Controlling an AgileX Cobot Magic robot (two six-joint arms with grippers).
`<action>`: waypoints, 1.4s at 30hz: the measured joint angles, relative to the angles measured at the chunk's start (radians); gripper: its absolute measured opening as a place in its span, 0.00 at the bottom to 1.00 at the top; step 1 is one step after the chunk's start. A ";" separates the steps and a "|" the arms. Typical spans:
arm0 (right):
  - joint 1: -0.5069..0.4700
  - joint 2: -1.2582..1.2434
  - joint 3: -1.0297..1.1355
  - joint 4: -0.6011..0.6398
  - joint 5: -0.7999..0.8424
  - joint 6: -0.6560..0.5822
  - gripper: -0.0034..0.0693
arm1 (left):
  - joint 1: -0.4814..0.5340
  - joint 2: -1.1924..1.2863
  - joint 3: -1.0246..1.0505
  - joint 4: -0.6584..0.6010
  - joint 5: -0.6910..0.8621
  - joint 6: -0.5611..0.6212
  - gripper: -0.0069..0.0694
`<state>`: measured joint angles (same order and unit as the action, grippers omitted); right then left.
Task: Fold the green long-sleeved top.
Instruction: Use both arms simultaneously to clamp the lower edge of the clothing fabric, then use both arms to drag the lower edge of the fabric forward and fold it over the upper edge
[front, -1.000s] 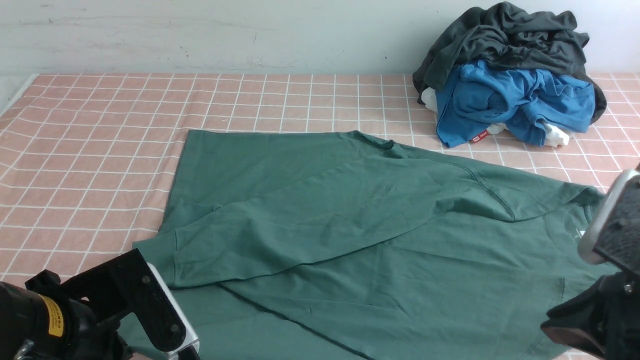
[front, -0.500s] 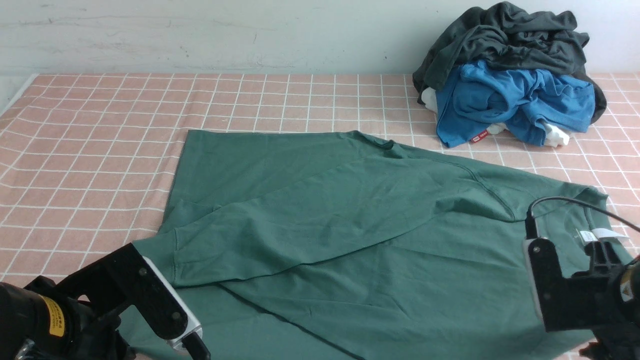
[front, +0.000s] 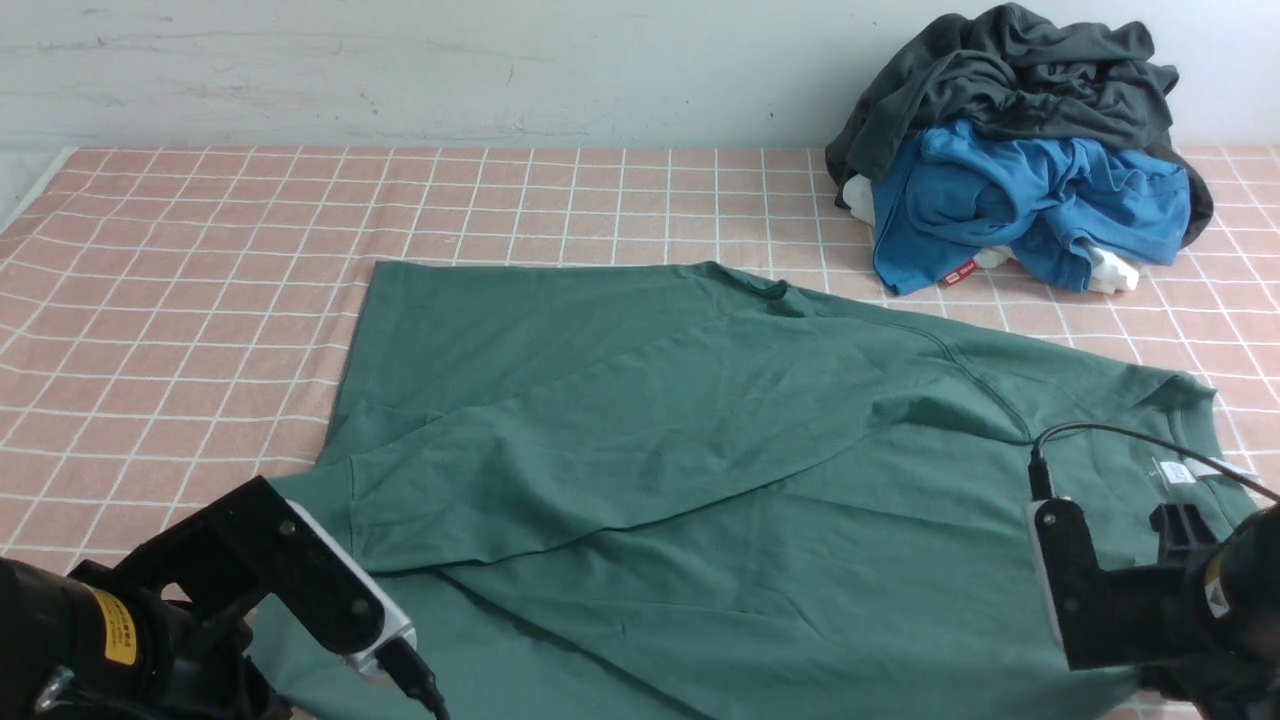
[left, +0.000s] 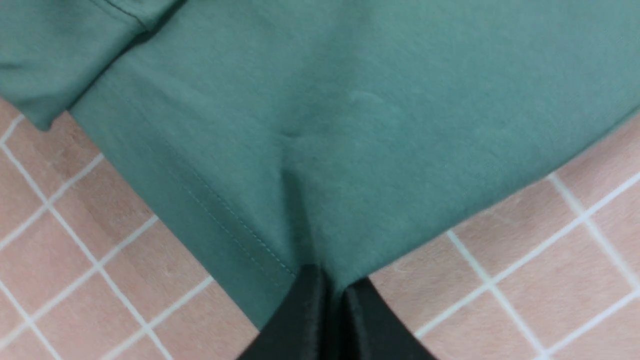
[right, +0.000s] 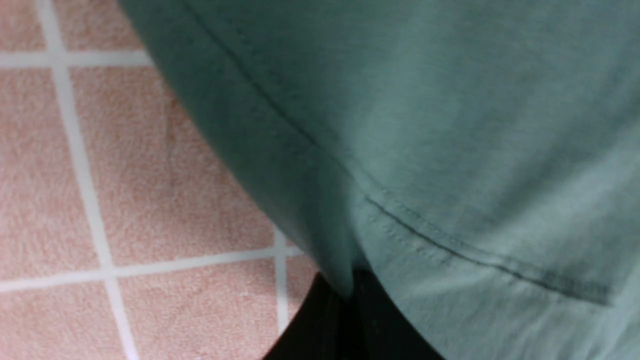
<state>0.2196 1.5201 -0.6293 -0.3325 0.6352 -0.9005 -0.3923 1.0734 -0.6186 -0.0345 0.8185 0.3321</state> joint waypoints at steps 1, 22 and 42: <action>0.000 -0.003 0.000 0.000 0.002 0.000 0.05 | 0.000 0.000 0.000 0.000 0.005 -0.005 0.10; -0.022 0.281 -0.714 -0.149 0.040 0.628 0.04 | 0.320 0.690 -0.906 -0.098 -0.077 -0.139 0.10; -0.040 0.611 -1.275 0.064 0.347 0.985 0.41 | 0.324 1.359 -1.812 0.127 0.234 -0.300 0.52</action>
<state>0.1794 2.1311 -1.9048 -0.2685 0.9818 0.0841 -0.0681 2.4322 -2.4310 0.0926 1.0526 0.0322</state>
